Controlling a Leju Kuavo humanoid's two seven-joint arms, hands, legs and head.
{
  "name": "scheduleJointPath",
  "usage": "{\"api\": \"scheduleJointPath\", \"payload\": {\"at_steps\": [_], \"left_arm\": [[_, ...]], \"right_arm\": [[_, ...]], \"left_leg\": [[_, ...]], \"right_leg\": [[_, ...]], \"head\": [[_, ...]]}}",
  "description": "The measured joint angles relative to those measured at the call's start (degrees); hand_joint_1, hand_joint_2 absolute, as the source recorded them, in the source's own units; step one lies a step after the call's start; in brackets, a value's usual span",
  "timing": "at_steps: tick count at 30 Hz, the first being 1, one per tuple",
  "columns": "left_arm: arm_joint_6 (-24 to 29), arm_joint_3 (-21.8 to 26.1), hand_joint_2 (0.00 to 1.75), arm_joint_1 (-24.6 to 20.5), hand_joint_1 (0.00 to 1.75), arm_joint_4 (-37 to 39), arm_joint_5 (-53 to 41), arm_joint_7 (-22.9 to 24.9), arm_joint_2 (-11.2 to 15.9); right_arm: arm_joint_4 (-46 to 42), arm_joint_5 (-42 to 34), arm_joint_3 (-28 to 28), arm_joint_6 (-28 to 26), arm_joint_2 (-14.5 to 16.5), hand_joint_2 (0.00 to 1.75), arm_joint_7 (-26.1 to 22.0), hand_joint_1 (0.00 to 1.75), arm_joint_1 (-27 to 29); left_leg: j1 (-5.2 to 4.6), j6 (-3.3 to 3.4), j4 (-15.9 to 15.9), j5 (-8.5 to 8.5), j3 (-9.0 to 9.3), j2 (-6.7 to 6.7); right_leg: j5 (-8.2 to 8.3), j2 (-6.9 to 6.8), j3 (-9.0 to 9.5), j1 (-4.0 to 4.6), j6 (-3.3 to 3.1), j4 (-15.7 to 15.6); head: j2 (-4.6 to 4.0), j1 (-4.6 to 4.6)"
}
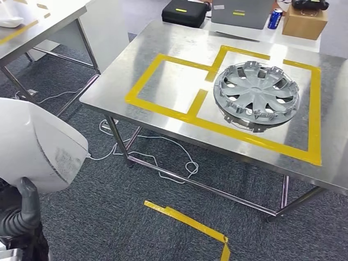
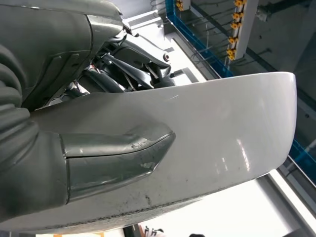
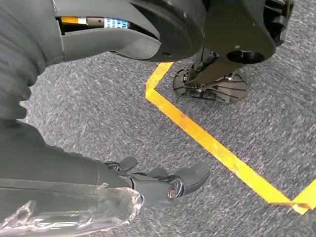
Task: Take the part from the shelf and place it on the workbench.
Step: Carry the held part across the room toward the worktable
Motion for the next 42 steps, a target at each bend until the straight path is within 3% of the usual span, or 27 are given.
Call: {"api": "scheduleJointPath", "payload": {"at_steps": [1, 3, 5, 6, 8, 10, 11, 13, 14, 16, 20, 21, 23, 24, 25, 26, 27, 28, 29, 30, 32, 34, 35, 37, 39, 41, 42], "left_arm": [[0.0, 0.0, 1.75, 0.0, 1.75, 0.0, 0.0, 0.0, 0.0], [0.1, 0.0, 1.75, 0.0, 1.75, 0.0, -0.1, 0.0, 0.0], [0.2, 0.1, 1.75, -0.1, 1.75, 0.0, -0.2, -0.1, 0.0], [0.3, 0.1, 1.75, -0.1, 1.75, 0.0, -0.3, -0.1, 0.0], [0.5, 0.2, 1.75, 0.0, 1.75, 0.0, -0.5, -0.2, 0.0], [0.6, 0.3, 1.75, 0.0, 1.75, 0.0, -0.6, -0.2, 0.0], [0.7, 0.3, 1.75, 0.0, 1.75, 0.0, -0.7, -0.2, 0.0], [0.9, 0.5, 1.75, 0.0, 1.75, 0.0, -0.8, -0.2, 0.0], [1.0, 0.6, 1.75, 0.0, 1.75, 0.0, -0.8, -0.2, 0.0], [1.3, 1.0, 1.75, 0.0, 1.75, 0.0, -0.9, -0.2, 0.0], [1.6, 1.6, 1.75, 0.0, 1.75, -0.1, -0.9, -0.2, 0.0], [1.6, 1.7, 1.75, -0.1, 1.75, -0.1, -0.9, -0.2, 0.1], [1.7, 1.9, 1.75, 0.0, 1.75, -0.1, -0.9, -0.3, 0.1], [1.7, 2.0, 1.75, 0.1, 1.75, -0.1, -0.9, -0.3, 0.2], [1.7, 2.1, 1.75, 0.1, 1.75, -0.1, -0.9, -0.3, 0.2], [1.8, 2.1, 1.75, 0.2, 1.75, -0.1, -0.9, -0.3, 0.2], [1.8, 2.2, 1.75, 0.2, 1.75, -0.1, -0.9, -0.3, 0.2], [1.8, 2.3, 1.75, 0.2, 1.75, -0.1, -0.9, -0.3, 0.2], [1.8, 2.4, 1.75, 0.2, 1.75, -0.1, -0.9, -0.3, 0.2], [1.8, 2.5, 1.75, 0.2, 1.75, -0.1, -0.8, -0.3, 0.2], [1.8, 2.5, 1.75, 0.3, 1.75, -0.1, -0.6, -0.3, 0.2], [1.8, 2.6, 1.75, 0.3, 1.75, -0.1, -0.3, -0.3, 0.1], [1.8, 2.6, 1.75, 0.3, 1.75, -0.1, -0.2, -0.3, 0.1], [1.8, 2.6, 1.75, 0.3, 1.75, -0.2, 0.0, -0.3, -0.1], [1.7, 2.6, 1.75, 0.3, 1.75, -0.2, 0.2, -0.3, -0.2], [1.7, 2.6, 1.75, 0.3, 1.75, -0.2, 0.4, -0.3, -0.3], [1.8, 2.6, 1.75, 0.3, 1.75, -0.2, 0.5, -0.3, -0.4]], "right_arm": [[0.0, 0.0, 0.0, 0.0, 0.0, 1.75, 0.0, 0.00, 0.0], [0.0, 0.0, 0.0, 0.0, 0.0, 1.75, 0.0, 0.00, 0.0], [0.0, 0.1, 0.0, 0.0, 0.0, 1.75, 0.0, 0.00, 0.1], [0.0, 0.2, 0.0, -0.1, 0.0, 1.75, 0.0, 0.00, 0.1], [0.0, 0.3, 0.0, -0.1, 0.0, 1.75, 0.0, 0.00, -0.1], [0.0, 0.4, 0.0, -0.1, 0.0, 1.75, 0.0, 0.00, -0.1], [0.0, 0.4, 0.0, -0.1, 0.0, 1.75, 0.0, 0.00, 0.0], [0.0, 0.5, 0.0, -0.2, -0.1, 1.75, 0.1, 0.00, 0.1], [0.0, 0.5, 0.0, -0.2, -0.1, 1.75, 0.1, 0.00, 0.0], [0.0, 0.5, 0.0, -0.2, -0.1, 1.75, 0.1, 0.00, -0.1], [0.0, 0.5, 0.0, -0.3, -0.1, 1.75, 0.1, 0.00, 0.2], [0.0, 0.6, 0.0, -0.3, -0.1, 1.75, 0.1, 0.00, 0.2], [0.0, 0.6, 0.0, -0.3, -0.1, 1.75, 0.1, 0.00, 0.1], [0.0, 0.6, 0.0, -0.3, -0.1, 1.75, 0.1, 0.00, 0.2], [0.0, 0.6, 0.0, -0.3, -0.1, 1.75, 0.1, 0.00, 0.3], [0.0, 0.6, 0.0, -0.3, -0.1, 1.75, 0.1, 0.00, 0.4], [0.0, 0.6, 0.0, -0.3, -0.1, 1.75, 0.2, 0.00, 0.5], [0.0, 0.6, 0.0, -0.3, -0.1, 1.75, 0.2, 0.00, 0.6], [0.0, 0.6, 0.0, -0.3, -0.1, 1.75, 0.2, 0.00, 0.7], [0.0, 0.6, 0.0, -0.3, -0.1, 1.75, 0.2, 0.00, 0.7], [0.1, 0.6, 0.0, -0.4, -0.1, 1.75, 0.1, 0.00, 0.5], [0.1, 0.6, 0.0, -0.5, 0.0, 1.75, 0.2, 0.00, 0.2], [0.1, 0.6, 0.0, -0.6, 0.0, 1.75, 0.1, 0.00, 0.1], [0.1, 0.6, 0.0, -0.7, 0.0, 1.75, 0.1, 0.00, -0.1], [0.1, 0.6, 0.0, -0.8, 0.0, 1.75, 0.1, 0.00, -0.1], [0.1, 0.6, 0.0, -1.0, 0.0, 1.75, 0.2, 0.00, 0.1], [0.1, 0.6, 0.0, -1.0, -0.1, 1.75, 0.3, 0.00, 0.2]], "left_leg": [[0.00, 0.21, -0.9, -0.19, 0.27, -0.52], [-0.14, 0.86, -1.4, -0.17, 0.23, -0.18], [-0.13, 1.67, -1.8, -0.03, 0.41, 0.34], [-0.09, 1.99, -2.0, -0.01, 0.52, 0.62], [-0.26, 2.35, -2.0, -0.17, 0.59, 1.16], [-0.45, 2.48, -2.0, -0.34, 0.76, 1.59], [-0.53, 2.49, -1.9, -0.49, 0.95, 1.70], [-0.64, 2.37, -2.0, -0.91, 1.49, 1.82], [-0.78, 2.17, -1.9, -1.20, 1.71, 1.87], [-0.89, 1.60, -1.9, -1.68, 1.95, 1.96], [-0.69, 0.33, -1.1, -2.72, 2.21, 2.02], [-0.64, 0.08, 0.9, -3.65, 1.31, 2.01], [-0.51, -0.27, 8.0, -6.19, -2.85, 1.99], [-0.47, -0.42, 11.5, -6.97, -5.30, 1.99], [-0.44, -0.54, 13.6, -6.65, -7.14, 1.99], [-0.39, -0.61, 13.6, -5.01, -8.03, 1.99], [-0.33, -0.61, 11.6, -2.31, -7.91, 1.99], [-0.28, -0.51, 8.4, 0.71, -7.14, 1.99], [-0.38, -0.35, 5.6, 2.69, -6.12, 2.01], [-0.55, -0.01, 2.9, 3.26, -4.95, 2.02], [-1.05, 0.87, 0.9, 1.69, -3.46, 2.02], [-1.06, 1.82, -0.2, 0.69, -2.10, 1.93], [-0.93, 2.21, -0.6, 0.37, -1.26, 1.94], [-0.68, 2.75, -1.2, -0.33, 0.44, 2.01], [-0.64, 3.03, -1.3, -1.48, 1.91, 2.04], [-0.63, 3.01, -1.4, -2.93, 3.72, 1.90], [-0.62, 2.94, -1.4, -3.70, 4.76, 1.82]], "right_leg": [[0.06, 0.33, -0.31, -0.01, 0.32, 0.1], [0.18, 0.64, -0.86, -0.19, 1.07, 0.2], [-0.87, -0.60, -1.88, -0.28, 1.68, 1.8], [-2.13, -1.48, -3.12, -0.28, 1.86, 4.2], [-5.30, -2.57, -7.00, -0.29, 2.07, 11.8], [-6.17, -2.78, -9.78, -0.30, 2.06, 16.7], [-4.96, -2.79, -9.49, -0.29, 1.90, 15.8], [-0.98, -2.94, -5.99, -0.14, 1.29, 8.6], [0.14, -3.14, -3.95, 0.02, 0.93, 4.8], [0.28, -3.47, -1.45, 0.36, 0.43, 0.7], [-0.40, -3.30, 0.23, 0.28, -0.44, -0.6], [-0.55, -3.29, 0.88, 0.16, -0.74, -1.0], [-1.29, -3.30, 2.02, 0.15, -1.15, -1.2], [-1.80, -3.25, 2.59, 0.16, -1.20, -1.3], [-2.38, -3.18, 3.27, 0.16, -1.17, -1.3], [-3.04, -3.09, 4.08, 0.16, -1.07, -1.3], [-3.75, -2.99, 5.02, 0.15, -0.93, -1.3], [-4.52, -2.91, 5.80, 0.14, -0.75, -1.3], [-5.30, -2.85, 6.51, 0.18, -0.48, -1.3], [-6.01, -2.81, 7.00, 0.18, -0.14, -1.3], [-6.75, -2.84, 7.94, 0.06, 0.62, -1.6], [-6.44, -2.89, 8.41, -0.12, 1.27, -0.9], [-5.90, -2.92, 7.64, -0.11, 1.53, 1.0], [-5.52, -2.95, 3.21, -0.15, 1.91, 7.7], [-7.95, -2.97, -2.61, -0.24, 2.20, 14.0], [-10.28, -2.98, -6.43, -0.29, 2.36, 15.1], [-9.49, -3.00, -7.18, -0.29, 2.31, 13.5]], "head": [[0.00, 0.03], [0.00, 0.04], [0.00, 0.27], [0.00, 0.43], [0.00, 0.72], [0.00, 0.72], [0.00, 0.74], [0.00, 0.73], [0.00, 0.72], [0.00, 0.68], [0.00, 0.46], [0.00, 0.33], [0.00, 0.04], [0.00, 0.04], [0.00, 0.03], [0.00, 0.06], [0.00, 0.03], [0.00, 0.04], [-0.01, 0.08], [-0.01, 0.07], [-0.01, 0.09], [0.00, 0.05], [-0.01, 0.11], [-0.01, 0.33], [0.00, 0.42], [0.00, 0.45], [0.00, 0.45]]}}
